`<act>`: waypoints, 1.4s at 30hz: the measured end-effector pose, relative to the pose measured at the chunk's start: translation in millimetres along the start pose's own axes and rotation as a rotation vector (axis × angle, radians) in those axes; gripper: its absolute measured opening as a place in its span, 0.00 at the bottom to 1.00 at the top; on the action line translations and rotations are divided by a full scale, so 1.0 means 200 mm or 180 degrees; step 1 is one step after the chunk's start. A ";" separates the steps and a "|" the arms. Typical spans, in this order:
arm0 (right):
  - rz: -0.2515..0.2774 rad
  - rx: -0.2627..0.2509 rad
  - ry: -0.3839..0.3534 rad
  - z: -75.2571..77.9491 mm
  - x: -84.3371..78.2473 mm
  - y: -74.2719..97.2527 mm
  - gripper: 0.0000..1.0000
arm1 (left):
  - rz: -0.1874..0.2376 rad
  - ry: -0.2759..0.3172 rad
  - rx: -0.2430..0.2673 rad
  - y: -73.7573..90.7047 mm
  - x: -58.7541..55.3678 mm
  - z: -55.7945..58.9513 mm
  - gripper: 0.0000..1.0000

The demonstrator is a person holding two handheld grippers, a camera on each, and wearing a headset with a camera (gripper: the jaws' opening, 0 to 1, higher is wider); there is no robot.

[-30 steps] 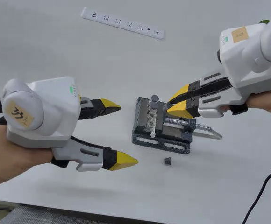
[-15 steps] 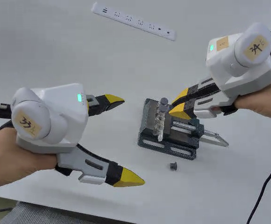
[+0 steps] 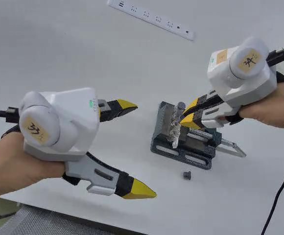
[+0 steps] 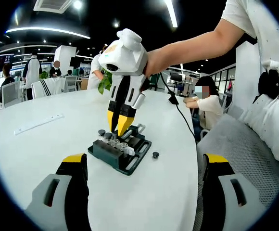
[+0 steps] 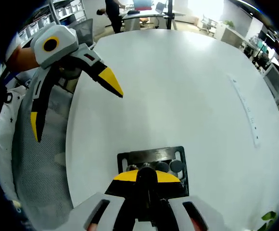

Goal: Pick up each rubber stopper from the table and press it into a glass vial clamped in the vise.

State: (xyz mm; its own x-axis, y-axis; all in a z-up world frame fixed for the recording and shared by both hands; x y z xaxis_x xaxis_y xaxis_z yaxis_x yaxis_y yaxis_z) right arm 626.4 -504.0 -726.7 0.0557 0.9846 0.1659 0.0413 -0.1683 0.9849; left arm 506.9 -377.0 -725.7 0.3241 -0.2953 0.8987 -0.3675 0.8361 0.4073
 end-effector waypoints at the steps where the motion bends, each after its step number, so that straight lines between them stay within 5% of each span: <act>1: -0.0011 -0.0001 0.0004 0.00 0.00 0.00 0.06 | 0.0002 0.0008 -0.0005 0.00 0.00 0.00 0.99; 20: -0.0095 0.0032 0.0041 0.00 0.00 -0.03 0.06 | 0.0029 0.0067 -0.0036 0.00 -0.04 0.00 0.99; 42: -0.0481 -0.0096 0.0348 -0.01 0.05 -0.03 0.05 | 0.0078 0.0119 -0.0050 -0.01 -0.04 0.01 0.99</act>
State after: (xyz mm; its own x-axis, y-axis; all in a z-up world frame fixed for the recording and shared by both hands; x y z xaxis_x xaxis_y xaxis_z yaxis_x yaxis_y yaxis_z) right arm 623.9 -492.0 -731.6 -0.0577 0.9982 0.0188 0.0110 -0.0182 0.9998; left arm 503.9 -376.3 -732.8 0.3475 -0.2576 0.9016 -0.3620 0.8501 0.3824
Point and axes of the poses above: the centre of the closed fingertips' face, and the gripper's own axes: y roughly backward along the fingers, z roughly to its right, x roughly out of its top, the point moved 7 cm from there along y, roughly backward along the fingers, and after that the axes turned 9 degrees about -z, right-handed, at the moved point
